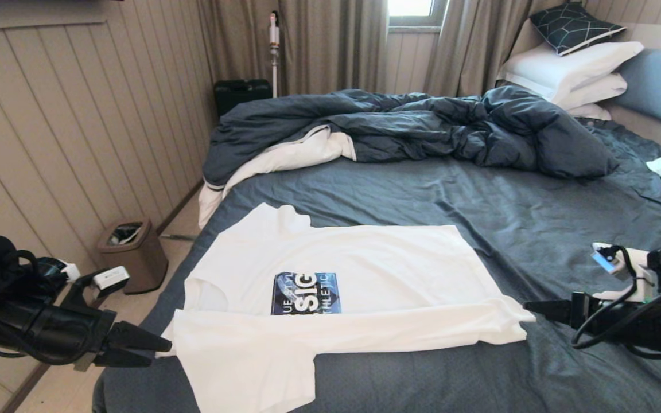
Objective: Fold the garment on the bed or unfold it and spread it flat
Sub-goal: Fold the white T-shirt
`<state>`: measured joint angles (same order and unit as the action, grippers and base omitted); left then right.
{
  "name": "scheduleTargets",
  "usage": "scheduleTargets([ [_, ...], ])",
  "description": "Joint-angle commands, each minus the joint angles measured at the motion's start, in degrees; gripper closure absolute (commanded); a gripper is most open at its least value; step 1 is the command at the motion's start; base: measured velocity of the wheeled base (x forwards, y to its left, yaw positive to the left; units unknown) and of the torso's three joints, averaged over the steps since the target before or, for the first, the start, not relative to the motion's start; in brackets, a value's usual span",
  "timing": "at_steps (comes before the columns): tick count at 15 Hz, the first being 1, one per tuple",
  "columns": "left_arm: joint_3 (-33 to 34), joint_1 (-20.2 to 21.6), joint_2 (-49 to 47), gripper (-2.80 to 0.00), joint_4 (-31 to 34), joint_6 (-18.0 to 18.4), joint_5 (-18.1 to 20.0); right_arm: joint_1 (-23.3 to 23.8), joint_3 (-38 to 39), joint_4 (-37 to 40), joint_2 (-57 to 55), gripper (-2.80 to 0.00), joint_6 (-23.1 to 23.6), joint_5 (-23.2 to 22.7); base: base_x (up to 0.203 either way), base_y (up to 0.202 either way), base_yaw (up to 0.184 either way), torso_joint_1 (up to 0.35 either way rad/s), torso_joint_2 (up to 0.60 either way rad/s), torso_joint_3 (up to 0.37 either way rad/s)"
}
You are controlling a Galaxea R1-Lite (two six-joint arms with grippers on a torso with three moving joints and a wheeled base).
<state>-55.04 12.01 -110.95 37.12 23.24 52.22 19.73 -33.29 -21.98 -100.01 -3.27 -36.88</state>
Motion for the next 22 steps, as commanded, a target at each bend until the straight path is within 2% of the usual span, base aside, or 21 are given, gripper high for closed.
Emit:
scheduleTargets([
  [1,3.66,-0.34,2.35,-2.80,-0.02,0.26,0.24,0.99,0.54,1.59,4.12,0.00,-0.10,-0.27,0.000,0.000,0.000,0.000,0.00,0.000],
  [2,5.03,-1.46,2.78,-2.80,-0.10,0.38,0.10,1.54,0.31,4.21,5.36,0.00,-0.21,-0.36,0.000,0.000,0.000,0.000,0.00,0.000],
  [5,6.17,-3.48,2.72,-2.80,-0.32,1.81,-0.16,1.41,-0.46,5.20,6.32,0.00,-0.60,-0.52,0.000,0.000,0.000,0.000,0.00,0.000],
  [9,7.71,-7.73,2.84,-2.80,-3.37,0.92,-3.14,0.32,-4.79,5.22,6.67,0.00,-5.51,-0.64,0.000,0.000,0.000,0.000,0.00,0.000],
  [11,8.66,-11.47,3.04,-2.80,-7.61,-3.37,-6.65,-1.87,-8.58,5.55,6.54,0.00,-7.93,-0.67,0.000,0.000,0.000,0.000,0.00,0.000],
  [14,12.83,-17.61,2.98,-2.80,-25.17,-16.98,-16.04,-3.87,-12.26,6.08,5.05,0.00,-9.16,-1.75,0.000,0.000,0.000,0.000,0.00,0.000],
  [15,14.23,-19.01,2.61,-2.80,-28.81,-19.93,-18.86,-3.91,-12.42,6.08,4.91,0.00,-9.21,-2.06,0.000,0.000,0.000,0.000,0.00,0.000],
  [17,13.99,-19.57,1.43,-2.80,-30.70,-22.27,-19.70,-3.82,-13.12,6.08,4.03,0.00,-9.83,-3.64,0.000,0.000,0.000,0.000,0.00,0.000],
  [20,13.88,-19.57,0.76,-2.80,-30.92,-23.35,-19.62,-3.50,-14.66,7.93,2.86,0.00,-10.37,-3.70,0.000,0.000,0.000,0.000,0.00,0.000],
  [22,13.99,-19.57,0.61,-2.80,-31.06,-23.78,-19.70,-2.86,-18.29,14.36,2.91,0.00,-10.74,-3.62,0.000,0.000,0.000,0.000,0.00,0.000],
])
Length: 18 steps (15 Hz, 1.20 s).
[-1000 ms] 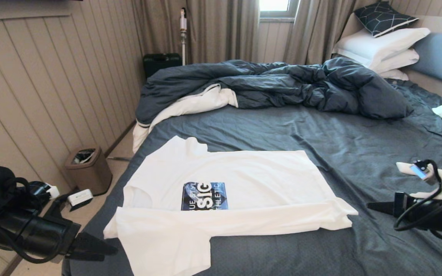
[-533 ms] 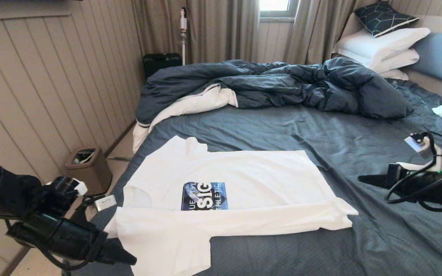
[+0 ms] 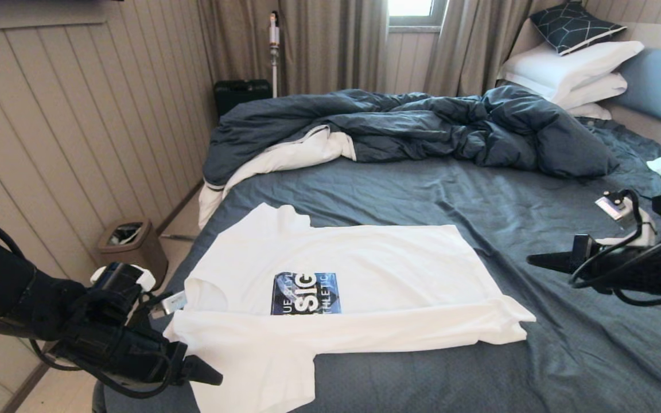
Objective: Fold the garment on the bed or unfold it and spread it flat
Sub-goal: Fold the white T-shirt
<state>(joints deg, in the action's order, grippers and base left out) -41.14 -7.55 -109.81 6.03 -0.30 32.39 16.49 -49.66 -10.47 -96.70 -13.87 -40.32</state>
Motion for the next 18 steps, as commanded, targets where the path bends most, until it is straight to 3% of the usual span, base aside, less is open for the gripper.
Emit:
scheduleTargets([
  [1,0.08,-0.01,-0.57,-2.80,-0.05,-0.88,0.12,1.12,-3.42,6.61,-0.09,0.00,-0.17,-0.12,0.000,0.000,0.000,0.000,0.00,0.000],
  [7,0.62,-2.74,-0.40,-2.80,-0.67,-3.13,0.05,2.23,-10.62,21.26,4.23,0.00,-0.80,0.42,0.000,0.000,0.000,0.000,0.00,0.000],
  [18,-0.52,-6.52,-0.76,-2.80,-0.86,-5.94,-0.04,2.13,-10.55,21.19,3.44,0.00,-0.35,0.33,0.000,0.000,0.000,0.000,0.00,0.000],
])
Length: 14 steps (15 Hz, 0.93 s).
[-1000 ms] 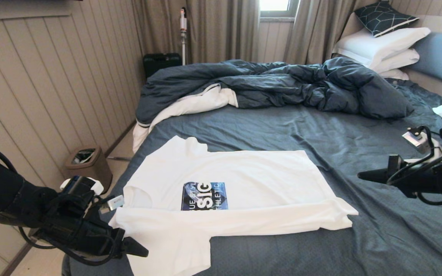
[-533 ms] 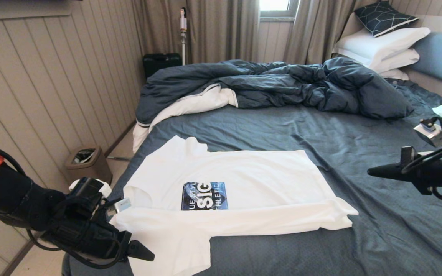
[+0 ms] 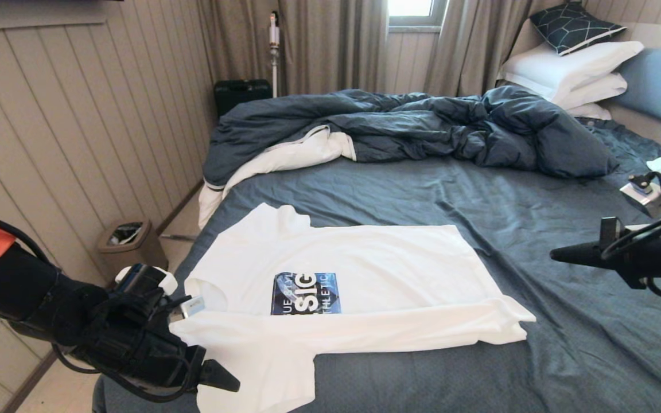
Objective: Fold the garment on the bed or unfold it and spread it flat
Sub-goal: Fold the white T-shirt
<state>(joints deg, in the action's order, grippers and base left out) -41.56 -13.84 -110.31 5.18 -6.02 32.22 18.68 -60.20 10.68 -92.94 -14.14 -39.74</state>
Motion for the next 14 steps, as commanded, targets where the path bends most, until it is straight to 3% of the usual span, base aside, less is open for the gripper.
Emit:
scheduleTargets([
  [1,-0.01,-0.22,-0.51,-2.80,-0.45,-0.22,0.12,-0.13,-0.11,0.04,-0.31,0.00,-0.01,-0.25,0.000,0.000,0.000,0.000,0.00,0.000],
  [5,1.76,1.82,-0.11,-2.80,-3.72,-0.09,-0.13,-0.39,-0.18,0.04,0.30,0.00,-0.01,-0.25,0.000,0.000,0.000,0.000,0.00,0.000],
  [8,4.75,3.43,-0.47,-2.80,-11.21,0.17,-3.32,-0.47,-0.04,-0.01,0.83,0.00,0.07,-0.25,0.000,0.000,0.000,0.000,0.00,0.000],
  [12,7.81,3.91,-2.01,-2.80,-18.19,0.39,-3.92,-0.83,-0.10,-0.04,0.39,0.00,-0.01,-0.34,0.000,0.000,0.000,0.000,0.00,0.000],
  [14,7.72,3.83,-1.92,-2.80,-17.84,0.39,-3.80,-0.92,-0.27,-0.04,0.39,0.00,-0.01,-0.34,0.000,0.000,0.000,0.000,0.00,0.000],
])
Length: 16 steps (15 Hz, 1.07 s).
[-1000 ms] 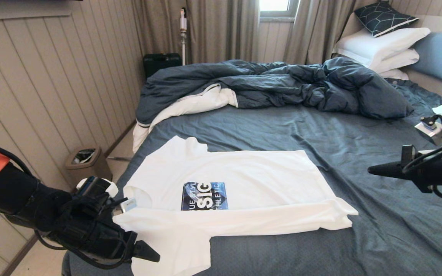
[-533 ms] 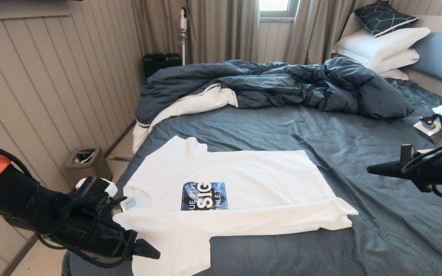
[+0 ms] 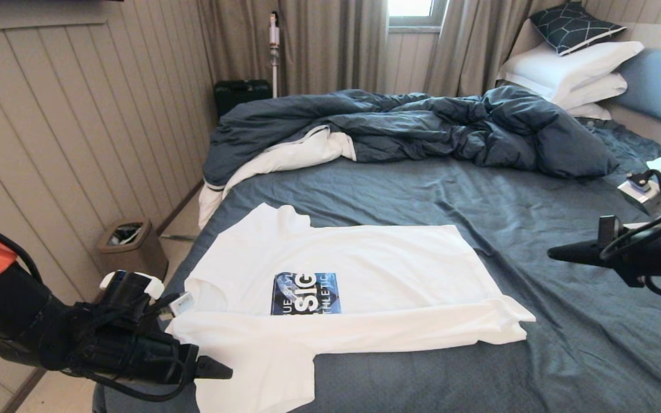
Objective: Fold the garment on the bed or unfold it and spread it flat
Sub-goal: Fold the white T-shirt
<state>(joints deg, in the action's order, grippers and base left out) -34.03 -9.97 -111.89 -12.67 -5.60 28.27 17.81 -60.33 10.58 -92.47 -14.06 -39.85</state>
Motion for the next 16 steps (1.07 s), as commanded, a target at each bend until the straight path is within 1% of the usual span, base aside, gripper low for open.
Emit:
scheduleTargets([
  [1,0.11,-0.16,-0.02,-2.80,0.16,-0.12,0.41,-0.06,-0.05,0.05,-0.20,0.00,-0.01,-0.23,0.000,0.000,0.000,0.000,0.00,0.000],
  [5,0.28,-1.03,0.65,-2.80,0.37,-0.46,0.65,0.03,0.54,0.05,-0.43,0.00,0.08,-0.31,0.000,0.000,0.000,0.000,0.00,0.000],
  [6,0.37,-1.98,0.97,-2.80,0.46,-0.64,0.65,0.03,0.48,0.05,-0.43,0.00,0.08,-0.31,0.000,0.000,0.000,0.000,0.00,0.000],
  [7,0.42,-2.04,1.00,-2.80,0.43,-0.66,0.65,-0.03,0.42,0.05,-0.43,0.00,0.08,-0.31,0.000,0.000,0.000,0.000,0.00,0.000],
  [9,0.81,-4.00,1.14,-2.80,0.28,-0.82,0.65,0.03,0.30,0.05,-0.43,0.00,0.08,-0.31,0.000,0.000,0.000,0.000,0.00,0.000],
  [12,0.81,-4.21,1.14,-2.80,0.37,-0.87,0.65,0.03,0.21,0.05,-0.43,0.00,0.08,-0.31,0.000,0.000,0.000,0.000,0.00,0.000],
  [13,0.80,-4.27,1.06,-1.44,0.28,-0.82,0.65,-0.05,0.21,0.05,-0.43,0.00,0.03,-0.31,0.000,0.000,0.000,0.000,0.00,0.000],
  [14,0.81,-4.27,1.06,0.00,0.28,-0.82,0.65,-0.06,0.21,0.05,-0.43,0.00,-0.01,-0.31,0.000,0.000,0.000,0.000,0.00,0.000],
  [16,0.81,-4.27,0.88,0.00,0.28,-0.73,0.56,-0.06,0.13,0.05,-0.35,0.00,-0.01,-0.31,0.000,0.000,0.000,0.000,0.00,0.000],
])
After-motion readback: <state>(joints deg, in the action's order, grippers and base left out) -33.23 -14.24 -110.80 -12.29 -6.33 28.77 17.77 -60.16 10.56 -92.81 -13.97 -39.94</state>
